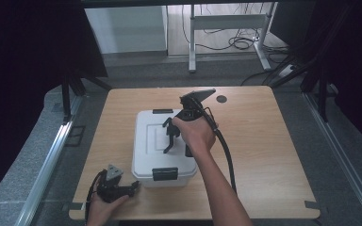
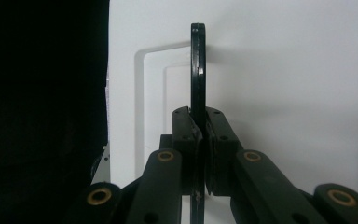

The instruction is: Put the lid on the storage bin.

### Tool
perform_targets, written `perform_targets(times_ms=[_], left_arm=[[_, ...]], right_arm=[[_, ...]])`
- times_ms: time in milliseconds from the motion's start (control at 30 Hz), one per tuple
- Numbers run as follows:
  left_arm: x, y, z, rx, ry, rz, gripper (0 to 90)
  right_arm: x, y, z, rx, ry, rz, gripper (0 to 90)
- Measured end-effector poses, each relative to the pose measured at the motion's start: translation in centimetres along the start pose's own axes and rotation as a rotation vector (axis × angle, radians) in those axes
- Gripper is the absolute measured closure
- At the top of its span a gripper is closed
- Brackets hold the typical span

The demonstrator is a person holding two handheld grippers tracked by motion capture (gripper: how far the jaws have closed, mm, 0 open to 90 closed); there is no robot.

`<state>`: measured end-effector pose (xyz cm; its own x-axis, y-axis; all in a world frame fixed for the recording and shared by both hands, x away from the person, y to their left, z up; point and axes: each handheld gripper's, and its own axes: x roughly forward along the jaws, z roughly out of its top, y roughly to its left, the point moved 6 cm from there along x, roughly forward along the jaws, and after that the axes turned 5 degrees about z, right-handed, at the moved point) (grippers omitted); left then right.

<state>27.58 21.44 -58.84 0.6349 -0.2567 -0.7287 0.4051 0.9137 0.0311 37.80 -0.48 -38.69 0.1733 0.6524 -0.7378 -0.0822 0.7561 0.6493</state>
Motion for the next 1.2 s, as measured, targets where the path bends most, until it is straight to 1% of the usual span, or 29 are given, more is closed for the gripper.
perform_targets(times_ms=[67,233,400,600,833,900,967,1100,1133,1200], left_arm=[[0.0,0.0,0.0,0.000,0.000,0.000,13.0],[0.0,0.0,0.0,0.001,0.001,0.000,12.9],[0.0,0.0,0.0,0.000,0.000,0.000,12.9],[0.0,0.0,0.0,0.002,0.000,-0.002,12.9],[0.0,0.0,0.0,0.002,0.000,-0.002,12.9],[0.0,0.0,0.0,0.003,0.000,-0.003,12.9],[0.0,0.0,0.0,0.003,0.000,-0.003,12.9],[0.0,0.0,0.0,0.002,0.000,-0.003,12.9],[0.0,0.0,0.0,0.003,-0.001,-0.003,12.9],[0.0,0.0,0.0,0.003,0.001,-0.003,12.9]], right_arm=[[0.3,0.1,0.0,0.004,0.006,0.008,84.4],[0.8,0.4,0.2,0.017,0.002,0.002,84.5],[1.0,0.3,0.3,0.027,0.001,0.001,84.5],[1.6,0.0,0.5,0.039,-0.003,-0.017,84.2],[2.1,-0.1,0.6,0.035,0.003,-0.030,84.2],[2.2,-0.4,0.6,0.041,0.003,-0.029,84.2],[2.3,-0.6,0.7,0.045,0.001,-0.017,84.1],[2.4,-0.9,0.8,0.042,0.000,-0.019,84.3],[2.6,-1.0,0.9,0.050,0.004,-0.006,84.0],[2.8,-1.1,0.9,0.044,0.001,-0.003,83.8]])
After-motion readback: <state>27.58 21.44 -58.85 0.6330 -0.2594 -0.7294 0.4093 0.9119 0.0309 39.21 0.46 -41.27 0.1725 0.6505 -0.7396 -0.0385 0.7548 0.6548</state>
